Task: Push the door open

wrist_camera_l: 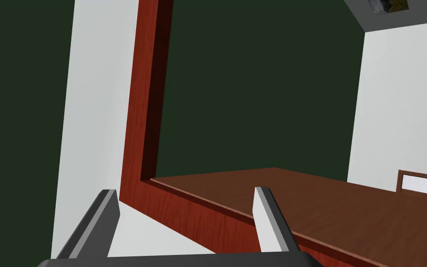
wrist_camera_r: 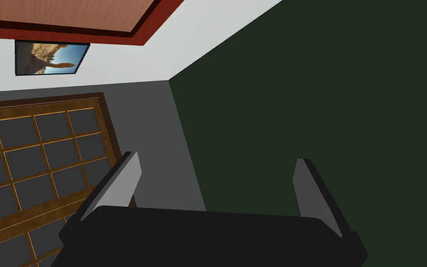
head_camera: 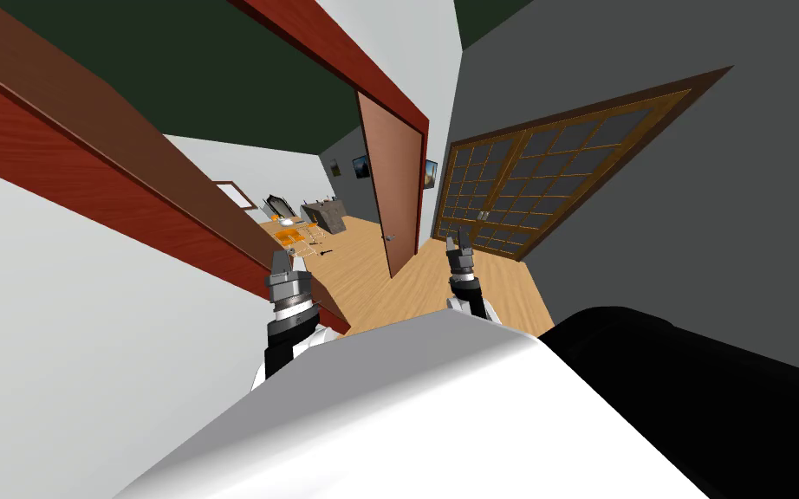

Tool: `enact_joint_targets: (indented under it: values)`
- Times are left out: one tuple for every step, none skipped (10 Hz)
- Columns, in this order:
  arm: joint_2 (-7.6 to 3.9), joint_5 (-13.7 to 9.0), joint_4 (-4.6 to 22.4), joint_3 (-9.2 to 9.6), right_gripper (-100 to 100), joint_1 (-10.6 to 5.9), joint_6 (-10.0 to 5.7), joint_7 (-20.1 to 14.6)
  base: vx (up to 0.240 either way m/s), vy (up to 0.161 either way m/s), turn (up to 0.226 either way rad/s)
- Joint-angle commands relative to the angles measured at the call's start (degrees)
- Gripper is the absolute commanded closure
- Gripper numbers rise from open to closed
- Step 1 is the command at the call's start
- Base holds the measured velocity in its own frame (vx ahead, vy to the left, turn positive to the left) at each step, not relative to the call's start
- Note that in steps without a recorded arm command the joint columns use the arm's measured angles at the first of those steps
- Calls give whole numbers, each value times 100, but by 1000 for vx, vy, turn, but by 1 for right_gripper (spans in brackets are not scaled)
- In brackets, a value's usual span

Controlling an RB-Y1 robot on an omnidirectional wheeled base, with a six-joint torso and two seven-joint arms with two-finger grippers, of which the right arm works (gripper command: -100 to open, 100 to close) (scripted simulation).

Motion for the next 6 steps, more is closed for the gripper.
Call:
enact_joint_targets:
  values:
    - [-57, -11, 195, 35, -100, -81, -21, -7, 51, -26, 53]
    - [-76, -16, 273, 49, -100, -114, -29, -9, 99, -36, 55]
    - [-115, -25, 429, 77, -100, -178, -46, -14, 127, -48, 46]
    - [-135, -30, 508, 91, -100, -212, -55, -17, 113, -39, 41]
    - [-158, -36, 620, 111, -100, -258, -67, -21, 102, -41, 43]
    - [-181, -43, 732, 131, -100, -305, -79, -25, 93, -42, 42]
